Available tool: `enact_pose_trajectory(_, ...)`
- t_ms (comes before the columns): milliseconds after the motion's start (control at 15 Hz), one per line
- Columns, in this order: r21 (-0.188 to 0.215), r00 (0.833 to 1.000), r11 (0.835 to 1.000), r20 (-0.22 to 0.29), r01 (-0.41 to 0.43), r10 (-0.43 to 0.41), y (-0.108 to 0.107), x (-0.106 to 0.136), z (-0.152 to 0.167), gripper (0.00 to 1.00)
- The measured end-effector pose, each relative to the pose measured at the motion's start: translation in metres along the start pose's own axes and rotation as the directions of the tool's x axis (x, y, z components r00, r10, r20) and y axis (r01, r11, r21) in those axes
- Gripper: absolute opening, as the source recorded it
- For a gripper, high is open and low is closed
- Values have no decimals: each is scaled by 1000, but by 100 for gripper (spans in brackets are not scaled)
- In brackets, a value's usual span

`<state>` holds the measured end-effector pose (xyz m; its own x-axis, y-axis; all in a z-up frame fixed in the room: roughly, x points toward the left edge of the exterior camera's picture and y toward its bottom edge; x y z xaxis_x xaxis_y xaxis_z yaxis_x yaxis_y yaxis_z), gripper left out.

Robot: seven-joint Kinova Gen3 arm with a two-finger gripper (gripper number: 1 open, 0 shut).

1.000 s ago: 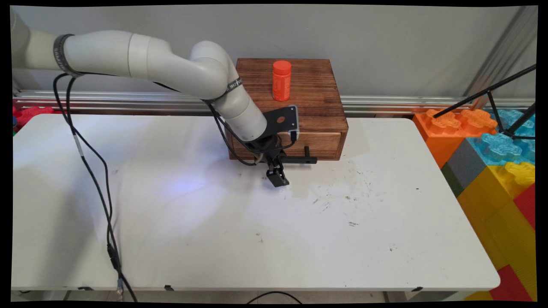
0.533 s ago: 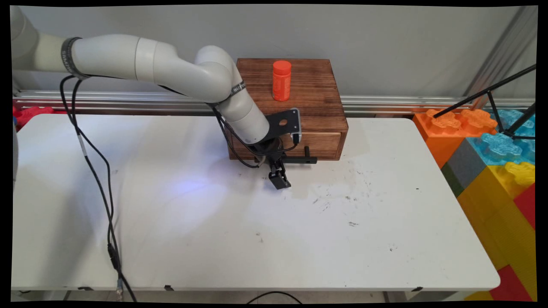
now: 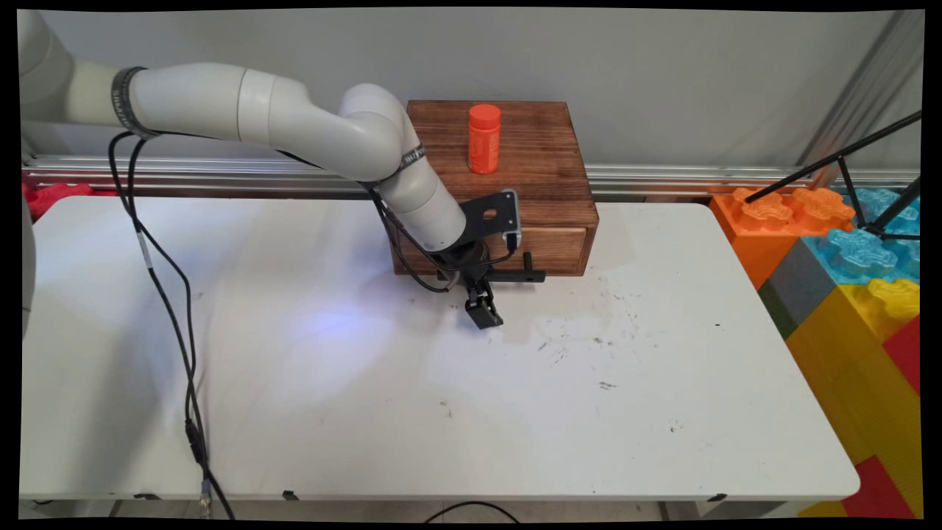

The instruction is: Open the drawer

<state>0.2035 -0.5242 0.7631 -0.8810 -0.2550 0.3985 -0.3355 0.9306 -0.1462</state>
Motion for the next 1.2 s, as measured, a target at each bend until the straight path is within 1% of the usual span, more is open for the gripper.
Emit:
enact_pose_trajectory(267, -5, 1000, 1000, -2, 1, -1, 7, 2, -1, 100)
enact_pose_trajectory(667, -12, 1000, 1000, -5, -5, 5, 26, 4, -8, 100)
enact_pose_trajectory(1200, -20, 999, 999, 17, -36, 36, 52, 1, -17, 100)
